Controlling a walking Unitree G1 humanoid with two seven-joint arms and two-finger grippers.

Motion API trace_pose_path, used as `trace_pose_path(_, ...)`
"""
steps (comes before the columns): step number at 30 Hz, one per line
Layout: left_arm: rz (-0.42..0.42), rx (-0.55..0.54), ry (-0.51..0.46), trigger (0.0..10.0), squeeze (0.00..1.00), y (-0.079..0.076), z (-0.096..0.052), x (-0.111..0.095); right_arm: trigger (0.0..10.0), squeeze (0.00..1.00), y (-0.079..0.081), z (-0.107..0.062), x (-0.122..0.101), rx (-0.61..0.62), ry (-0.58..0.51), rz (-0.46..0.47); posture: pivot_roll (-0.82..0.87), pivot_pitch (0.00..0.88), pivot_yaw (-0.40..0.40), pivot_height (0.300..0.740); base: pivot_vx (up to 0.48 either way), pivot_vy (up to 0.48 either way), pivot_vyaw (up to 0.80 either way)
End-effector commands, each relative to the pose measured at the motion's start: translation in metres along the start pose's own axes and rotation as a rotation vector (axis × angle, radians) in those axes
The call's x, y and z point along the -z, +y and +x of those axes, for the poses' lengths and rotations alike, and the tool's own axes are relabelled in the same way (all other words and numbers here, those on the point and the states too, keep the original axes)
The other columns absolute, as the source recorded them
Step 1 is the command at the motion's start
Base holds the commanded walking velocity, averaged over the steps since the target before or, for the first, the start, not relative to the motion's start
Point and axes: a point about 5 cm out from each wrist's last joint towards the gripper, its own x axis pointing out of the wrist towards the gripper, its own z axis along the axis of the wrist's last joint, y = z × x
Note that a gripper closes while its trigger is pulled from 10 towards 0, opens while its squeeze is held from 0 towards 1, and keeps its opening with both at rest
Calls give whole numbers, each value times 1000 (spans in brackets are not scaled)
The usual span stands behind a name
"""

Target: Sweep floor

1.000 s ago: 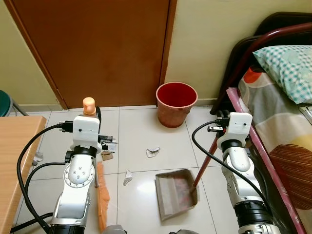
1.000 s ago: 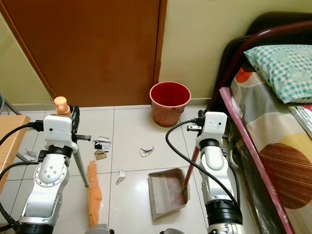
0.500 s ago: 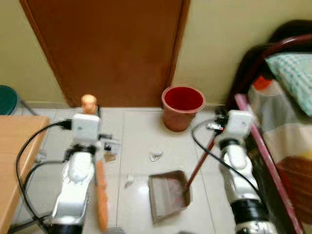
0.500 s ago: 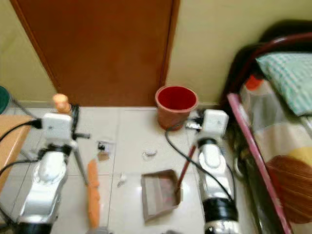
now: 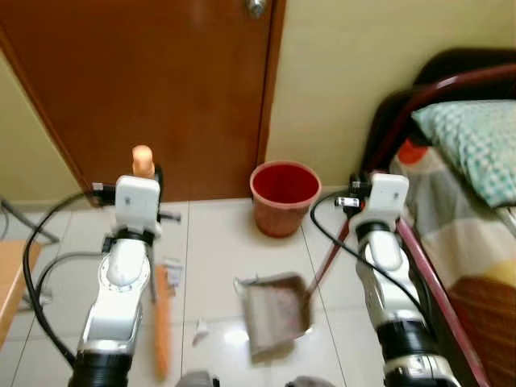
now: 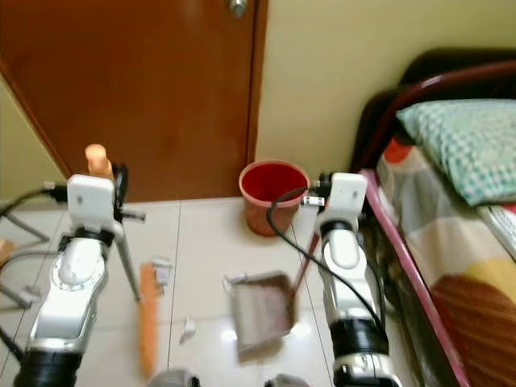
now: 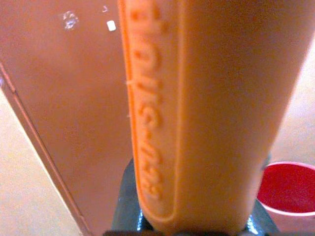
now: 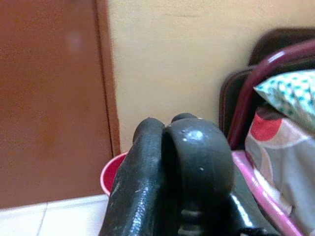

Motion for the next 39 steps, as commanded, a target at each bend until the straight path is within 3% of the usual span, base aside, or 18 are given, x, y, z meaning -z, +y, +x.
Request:
trace_pose_path(1,6,9,-61,10000,0,-3,8,-13,10000,0,-9,6,-10,25,-39,-1,39,5,-3,740,401,0,0)
trace_pose_path(4,6,5,-88,10000,0,-3,17,-20,10000,0,-9,16,-16,30,-57,-3,47,0,-7,740,400,0,0)
trace_pose_path(14,6,-8,-127,10000,0,-3,32,-25,10000,0,-16,26,-23,47,-81,-12,42,0,-20,740,372,0,0)
trace_pose_path(23,-13,60,-100,10000,0,-13,42,-20,10000,0,-14,37,-31,71,-99,-56,40,0,-38,740,0,0,0)
trace_pose_path(30,-57,70,-92,10000,0,-22,43,-19,10000,0,-7,42,-34,82,-100,-56,22,85,-31,740,0,0,0)
trace_pose_path(39,-109,95,-80,10000,0,-34,53,-22,10000,0,-14,53,-35,167,-63,-125,35,146,-24,740,0,0,0)
